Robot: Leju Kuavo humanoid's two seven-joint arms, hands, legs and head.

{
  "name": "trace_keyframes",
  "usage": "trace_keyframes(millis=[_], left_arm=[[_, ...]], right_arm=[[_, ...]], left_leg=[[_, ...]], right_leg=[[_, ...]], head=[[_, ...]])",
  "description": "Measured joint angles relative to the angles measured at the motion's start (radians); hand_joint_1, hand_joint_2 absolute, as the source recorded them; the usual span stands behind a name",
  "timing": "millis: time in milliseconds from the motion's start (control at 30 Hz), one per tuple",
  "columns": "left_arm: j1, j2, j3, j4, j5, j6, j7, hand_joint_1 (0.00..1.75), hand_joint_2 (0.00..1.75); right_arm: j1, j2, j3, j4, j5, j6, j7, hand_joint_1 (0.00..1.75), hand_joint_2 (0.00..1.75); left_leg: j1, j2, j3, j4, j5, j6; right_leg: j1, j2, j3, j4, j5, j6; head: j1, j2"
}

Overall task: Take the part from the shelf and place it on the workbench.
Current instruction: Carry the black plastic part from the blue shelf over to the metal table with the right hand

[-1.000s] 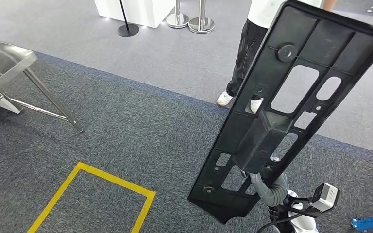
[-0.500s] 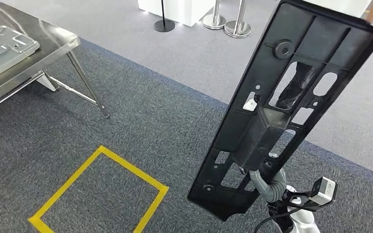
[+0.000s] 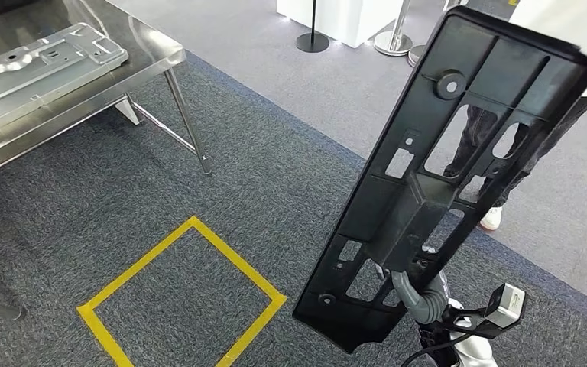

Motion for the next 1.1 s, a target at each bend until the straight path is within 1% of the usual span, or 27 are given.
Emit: trace_keyframes(millis=[33, 67, 100, 133, 167, 233, 267, 300, 367, 400, 433, 467, 500, 567, 600, 633, 700, 733, 767, 800, 833, 867, 933, 967, 1000, 1067, 1100], left_arm=[[0.000, 0.001, 0.000, 0.000, 0.000, 0.002, -0.002, 0.00, 1.75], [0.000, 0.002, 0.000, 0.000, 0.001, 0.003, -0.003, 0.00, 1.75], [-0.001, 0.003, 0.000, 0.000, 0.001, 0.004, -0.005, 0.00, 1.75], [-0.002, 0.004, 0.000, 0.000, 0.001, 0.005, -0.006, 0.00, 1.75], [-0.003, 0.005, 0.000, 0.000, 0.002, 0.006, -0.007, 0.00, 1.75], [-0.005, 0.005, 0.001, 0.000, 0.005, 0.008, -0.009, 0.00, 1.75], [-0.006, 0.006, 0.002, 0.000, 0.008, 0.009, -0.010, 0.00, 1.75], [-0.005, 0.007, 0.005, 0.000, 0.016, 0.012, -0.012, 0.00, 1.75], [-0.002, 0.009, 0.017, 0.000, 0.039, 0.019, -0.016, 0.00, 1.75], [-0.001, 0.010, 0.026, 0.000, 0.053, 0.022, -0.016, 0.00, 1.75], [-0.001, 0.010, 0.035, 0.000, 0.065, 0.025, -0.015, 0.00, 1.75], [-0.001, 0.010, 0.043, 0.000, 0.074, 0.027, -0.010, 0.00, 1.75], [0.000, 0.010, 0.051, 0.000, 0.081, 0.028, -0.001, 0.00, 1.75], [0.005, 0.011, 0.066, 0.000, 0.087, 0.030, 0.019, 0.00, 1.75], [0.006, 0.012, 0.071, 0.000, 0.088, 0.031, 0.028, 0.00, 1.75], [0.006, 0.013, 0.074, 0.000, 0.088, 0.032, 0.036, 0.00, 1.75], [0.004, 0.014, 0.078, 0.000, 0.087, 0.035, 0.048, 0.00, 1.75], [0.003, 0.014, 0.080, 0.000, 0.086, 0.036, 0.052, 0.00, 1.75], [0.004, 0.014, 0.081, 0.000, 0.086, 0.037, 0.054, 0.00, 1.75], [0.005, 0.014, 0.083, 0.000, 0.086, 0.037, 0.056, 0.00, 1.75], [0.006, 0.014, 0.084, 0.000, 0.086, 0.037, 0.057, 0.00, 1.75], [0.006, 0.014, 0.086, 0.000, 0.086, 0.037, 0.058, 0.00, 1.75], [0.006, 0.014, 0.090, 0.000, 0.085, 0.037, 0.058, 0.00, 1.75], [0.005, 0.014, 0.091, 0.000, 0.085, 0.037, 0.058, 0.00, 1.75], [0.005, 0.014, 0.093, 0.000, 0.085, 0.038, 0.058, 0.00, 1.75], [0.007, 0.015, 0.096, 0.000, 0.085, 0.038, 0.058, 0.00, 1.75], [0.009, 0.016, 0.097, 0.000, 0.085, 0.038, 0.058, 0.00, 1.75]], right_arm=[[0.001, 0.000, 0.000, -0.001, -0.002, 0.000, 0.000, 1.75, 1.75], [0.002, 0.000, 0.000, -0.002, -0.004, 0.000, 0.000, 1.75, 1.75], [0.003, 0.000, 0.000, -0.004, -0.005, 0.000, 0.000, 1.75, 1.75], [0.004, 0.000, 0.001, -0.007, -0.006, 0.000, 0.000, 1.75, 1.75], [0.007, -0.001, 0.001, -0.008, -0.006, 0.001, 0.000, 1.75, 1.75], [0.014, -0.003, 0.001, -0.010, -0.006, 0.002, 0.000, 1.75, 1.75], [0.016, -0.004, 0.001, -0.010, -0.005, 0.002, 0.000, 1.75, 1.75], [0.018, -0.004, 0.001, -0.010, -0.005, 0.002, 0.000, 1.75, 1.75], [0.019, -0.004, 0.001, -0.010, -0.006, 0.004, 0.000, 1.75, 1.75], [0.020, -0.004, 0.001, -0.010, -0.009, 0.007, 0.000, 1.75, 1.75], [0.020, -0.004, 0.001, -0.009, -0.013, 0.011, 0.000, 1.75, 1.75], [0.020, -0.004, 0.001, -0.008, -0.017, 0.016, 0.000, 1.75, 1.75], [0.019, -0.004, 0.001, -0.006, -0.020, 0.019, 0.000, 1.75, 1.75], [0.014, -0.004, 0.001, -0.001, -0.019, 0.022, 0.000, 1.75, 1.75], [0.011, -0.004, 0.001, 0.000, -0.017, 0.022, 0.000, 1.75, 1.75], [0.009, -0.003, 0.001, 0.001, -0.016, 0.022, 0.000, 1.75, 1.75], [0.006, -0.001, 0.001, 0.004, -0.015, 0.019, 0.000, 1.75, 1.75], [0.006, 0.000, 0.001, 0.006, -0.015, 0.018, 0.000, 1.75, 1.75], [0.006, 0.001, 0.001, 0.009, -0.015, 0.018, 0.000, 1.75, 1.75], [0.006, 0.001, 0.001, 0.011, -0.015, 0.018, 0.000, 1.75, 1.75], [0.006, 0.001, 0.001, 0.013, -0.015, 0.018, 0.000, 1.75, 1.75], [0.005, 0.001, 0.001, 0.014, -0.015, 0.018, 0.000, 1.75, 1.75], [0.003, 0.002, 0.001, 0.014, -0.015, 0.018, 0.000, 1.75, 1.75], [0.002, 0.003, 0.001, 0.014, -0.015, 0.018, 0.000, 1.75, 1.75], [0.002, 0.003, 0.001, 0.015, -0.015, 0.018, 0.000, 1.75, 1.75], [0.000, 0.004, 0.001, 0.016, -0.016, 0.018, 0.000, 1.75, 1.75], [-0.002, 0.004, 0.001, 0.016, -0.016, 0.018, 0.000, 1.75, 1.75]], left_leg=[[0.001, -0.006, -0.001, -0.001, 0.000, -0.006], [-0.001, 0.003, -0.004, 0.006, -0.006, -0.012], [-0.003, 0.022, -0.013, 0.025, -0.020, -0.017], [-0.004, 0.048, -0.030, 0.064, -0.045, -0.022], [-0.004, 0.079, -0.060, 0.126, -0.078, -0.025], [0.001, 0.107, -0.121, 0.253, -0.129, -0.031], [0.004, 0.113, -0.135, 0.282, -0.133, -0.033], [0.006, 0.117, -0.124, 0.265, -0.114, -0.034], [0.008, 0.136, -0.056, 0.136, -0.047, -0.032], [0.004, 0.159, -0.020, 0.068, -0.025, -0.027], [0.000, 0.176, 0.002, 0.022, -0.013, -0.021], [-0.003, 0.187, 0.011, 0.000, -0.012, -0.015], [-0.006, 0.188, 0.010, -0.004, -0.016, -0.009], [-0.004, 0.165, 0.010, -0.009, -0.012, 0.002], [-0.002, 0.154, 0.012, -0.012, -0.008, 0.008], [0.000, 0.144, 0.015, -0.016, -0.005, 0.014], [0.001, 0.121, 0.016, -0.018, 0.000, 0.021], [0.000, 0.109, 0.016, -0.018, 0.000, 0.023], [-0.001, 0.095, 0.016, -0.017, 0.000, 0.023], [-0.002, 0.082, 0.016, -0.016, 0.000, 0.023], [-0.002, 0.068, 0.017, -0.015, 0.000, 0.023], [-0.002, 0.054, 0.019, -0.014, -0.001, 0.022], [-0.002, 0.029, 0.018, -0.010, -0.003, 0.018], [-0.002, 0.019, 0.015, -0.008, -0.003, 0.013], [-0.001, 0.009, 0.010, -0.007, -0.003, 0.008], [0.001, -0.009, 0.004, -0.010, -0.001, -0.004], [0.001, -0.006, 0.002, -0.006, -0.005, -0.010]], right_leg=[[-0.001, -0.011, 0.002, -0.003, 0.001, -0.006], [-0.003, -0.022, 0.006, -0.009, 0.003, -0.012], [-0.005, -0.034, 0.010, -0.015, 0.004, -0.019], [-0.007, -0.047, 0.014, -0.020, 0.005, -0.024], [-0.004, -0.060, 0.016, -0.022, 0.004, -0.028], [-0.001, -0.089, 0.017, -0.021, 0.001, -0.031], [-0.001, -0.103, 0.018, -0.021, 0.000, -0.031], [-0.001, -0.115, 0.019, -0.020, -0.002, -0.030], [0.000, -0.135, 0.025, -0.019, -0.008, -0.025], [0.002, -0.144, 0.029, -0.018, -0.010, -0.022], [0.004, -0.152, 0.031, -0.017, -0.013, -0.018], [0.007, -0.160, 0.033, -0.016, -0.014, -0.013], [0.009, -0.168, 0.034, -0.017, -0.015, -0.008], [0.007, -0.181, 0.038, -0.017, -0.019, 0.004], [0.005, -0.167, 0.036, -0.008, -0.027, 0.010], [0.002, -0.145, 0.026, 0.018, -0.046, 0.015], [-0.001, -0.088, -0.032, 0.142, -0.110, 0.021], [-0.002, -0.076, -0.070, 0.217, -0.139, 0.023], [-0.001, -0.071, -0.101, 0.273, -0.153, 0.023], [-0.001, -0.070, -0.115, 0.290, -0.145, 0.023], [-0.001, -0.068, -0.107, 0.262, -0.116, 0.021], [-0.002, -0.060, -0.081, 0.198, -0.075, 0.017], [-0.004, -0.015, -0.020, 0.055, -0.011, 0.010], [-0.004, 0.002, -0.003, 0.012, 0.002, 0.007], [-0.004, 0.013, 0.003, -0.005, 0.003, 0.004], [-0.003, -0.003, 0.005, -0.010, 0.004, -0.004], [-0.004, -0.014, 0.008, -0.015, 0.006, -0.009]], head=[[0.000, 0.000], [0.000, 0.000], [0.000, 0.000], [0.000, 0.000], [0.000, 0.000], [0.000, 0.000], [0.000, 0.000], [0.000, 0.000], [0.000, 0.000], [0.000, 0.000], [0.000, 0.000], [0.000, 0.000], [0.000, 0.000], [0.000, 0.000], [0.000, 0.000], [0.000, 0.000], [0.000, 0.000], [0.000, 0.000], [0.000, 0.000], [0.000, 0.000], [0.000, 0.000], [0.000, 0.000], [0.000, 0.000], [0.000, 0.000], [0.000, 0.000], [0.000, 0.000], [0.000, 0.000]])
